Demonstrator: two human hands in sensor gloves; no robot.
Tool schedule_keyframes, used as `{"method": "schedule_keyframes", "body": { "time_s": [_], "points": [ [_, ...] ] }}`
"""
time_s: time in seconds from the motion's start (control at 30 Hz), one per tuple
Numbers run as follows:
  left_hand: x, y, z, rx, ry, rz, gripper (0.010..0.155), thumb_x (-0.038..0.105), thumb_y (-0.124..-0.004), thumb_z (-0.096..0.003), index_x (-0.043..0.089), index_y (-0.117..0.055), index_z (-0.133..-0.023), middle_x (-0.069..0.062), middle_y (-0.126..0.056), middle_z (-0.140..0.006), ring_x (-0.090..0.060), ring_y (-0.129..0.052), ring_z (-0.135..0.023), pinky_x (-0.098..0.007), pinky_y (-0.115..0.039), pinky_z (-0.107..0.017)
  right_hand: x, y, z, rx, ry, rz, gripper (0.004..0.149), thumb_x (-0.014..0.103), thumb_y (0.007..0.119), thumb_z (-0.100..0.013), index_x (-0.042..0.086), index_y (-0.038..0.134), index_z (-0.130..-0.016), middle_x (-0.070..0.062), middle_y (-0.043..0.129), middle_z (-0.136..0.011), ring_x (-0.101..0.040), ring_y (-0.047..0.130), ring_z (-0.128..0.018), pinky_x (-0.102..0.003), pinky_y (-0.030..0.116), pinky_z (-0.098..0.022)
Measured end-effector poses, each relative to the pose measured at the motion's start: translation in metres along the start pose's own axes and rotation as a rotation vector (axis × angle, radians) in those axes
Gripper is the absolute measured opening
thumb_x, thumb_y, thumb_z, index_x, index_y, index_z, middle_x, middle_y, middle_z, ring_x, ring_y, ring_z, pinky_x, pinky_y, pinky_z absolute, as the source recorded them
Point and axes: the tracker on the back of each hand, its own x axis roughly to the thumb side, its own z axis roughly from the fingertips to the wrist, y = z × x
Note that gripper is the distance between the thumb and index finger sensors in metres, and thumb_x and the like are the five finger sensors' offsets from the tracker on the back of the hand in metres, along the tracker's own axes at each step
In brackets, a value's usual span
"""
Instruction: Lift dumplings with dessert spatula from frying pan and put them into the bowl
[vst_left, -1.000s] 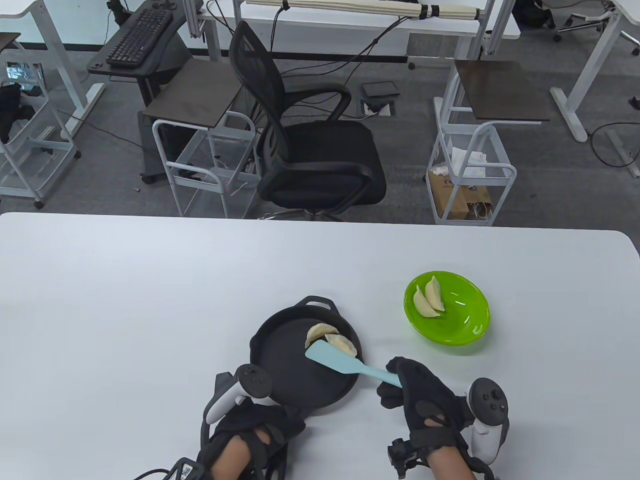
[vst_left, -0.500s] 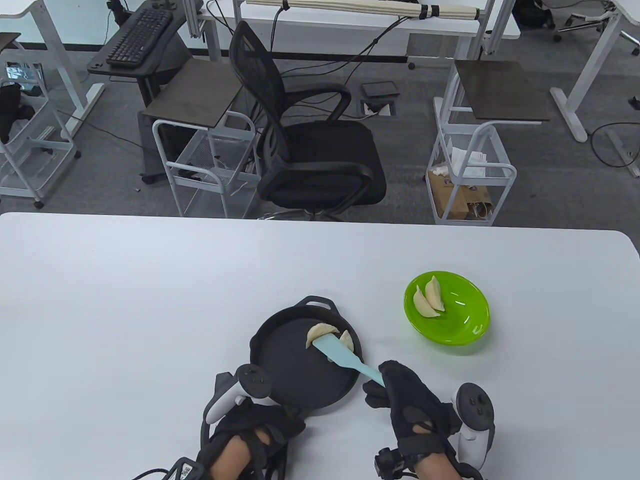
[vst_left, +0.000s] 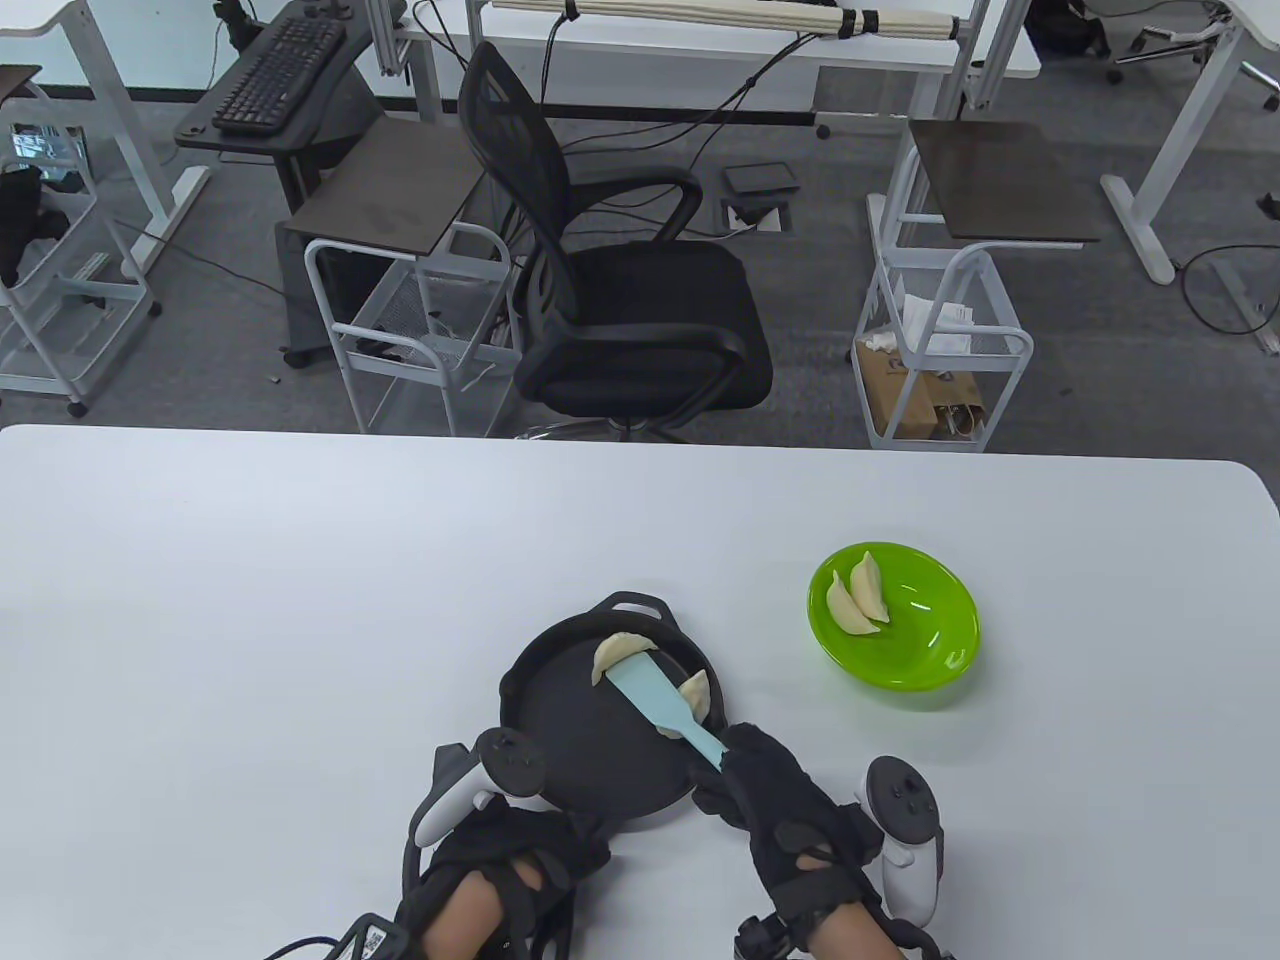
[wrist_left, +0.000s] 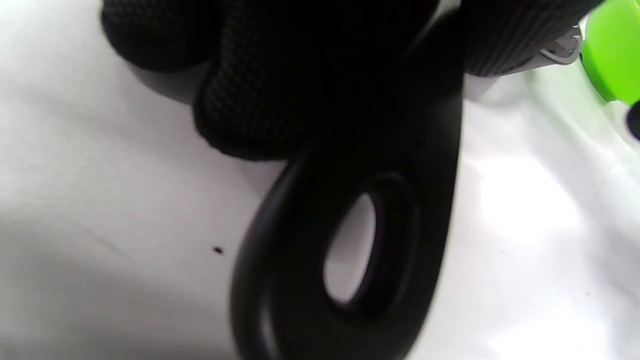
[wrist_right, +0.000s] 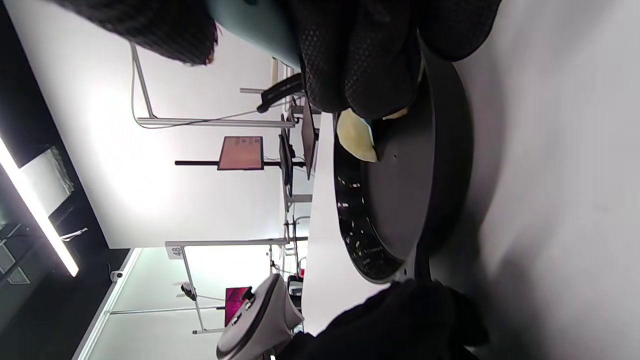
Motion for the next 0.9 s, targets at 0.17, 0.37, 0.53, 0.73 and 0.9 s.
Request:
{"method": "schedule_keyframes", "body": {
  "time_s": [0.17,0.37,0.53,0.73,0.9],
  "points": [
    [0.005,-0.003,0.000,-0.004,-0.009,-0.026,0.062,0.066,-0.075,-0.0471,0.021,-0.072,-0.090,0.006,-0.107,-0.055,-0.020,-0.103,-0.040,-0.048,-0.078,-0.047,-0.012,0.008,-0.012,0.110,0.071,-0.052,0.065,0.043,0.066,-0.062,0.016,0.031,-0.110,-0.017,0.059,-0.109,-0.042,0.070,-0.096,-0.063,0.050,-0.075],
    [0.006,-0.004,0.000,-0.002,-0.012,-0.027,0.063,0.066,-0.075,-0.0472,0.020,-0.072,-0.090,0.006,-0.107,-0.055,-0.020,-0.103,-0.040,-0.048,-0.078,-0.047,-0.016,0.017,-0.015,0.188,0.095,-0.039,0.068,0.040,0.066,-0.062,0.013,0.027,-0.110,-0.016,0.059,-0.109,-0.041,0.071,-0.095,-0.061,0.051,-0.075],
    [0.006,-0.005,0.000,0.000,-0.014,-0.031,0.063,0.066,-0.075,-0.0470,0.020,-0.072,-0.090,0.006,-0.107,-0.055,-0.020,-0.104,-0.040,-0.048,-0.078,-0.048,-0.019,0.023,-0.017,0.215,0.124,-0.039,0.067,0.039,0.065,-0.062,0.014,0.026,-0.110,-0.015,0.058,-0.109,-0.040,0.071,-0.095,-0.061,0.051,-0.075],
    [0.007,-0.005,-0.001,-0.004,-0.015,-0.029,0.063,0.067,-0.074,-0.0471,0.020,-0.071,-0.090,0.006,-0.107,-0.055,-0.020,-0.103,-0.040,-0.048,-0.078,-0.048,-0.027,0.020,-0.016,0.194,0.174,-0.129,0.066,0.035,0.064,-0.062,0.012,0.024,-0.110,-0.015,0.057,-0.110,-0.039,0.070,-0.095,-0.061,0.051,-0.076],
    [0.007,-0.006,0.000,-0.007,-0.012,-0.027,0.064,0.067,-0.073,-0.0471,0.021,-0.071,-0.091,0.005,-0.107,-0.055,-0.020,-0.103,-0.040,-0.047,-0.077,-0.048,-0.028,0.015,-0.016,0.144,0.175,-0.104,0.063,0.034,0.063,-0.062,0.014,0.028,-0.111,-0.015,0.058,-0.108,-0.039,0.072,-0.093,-0.061,0.051,-0.076]
  ]
}}
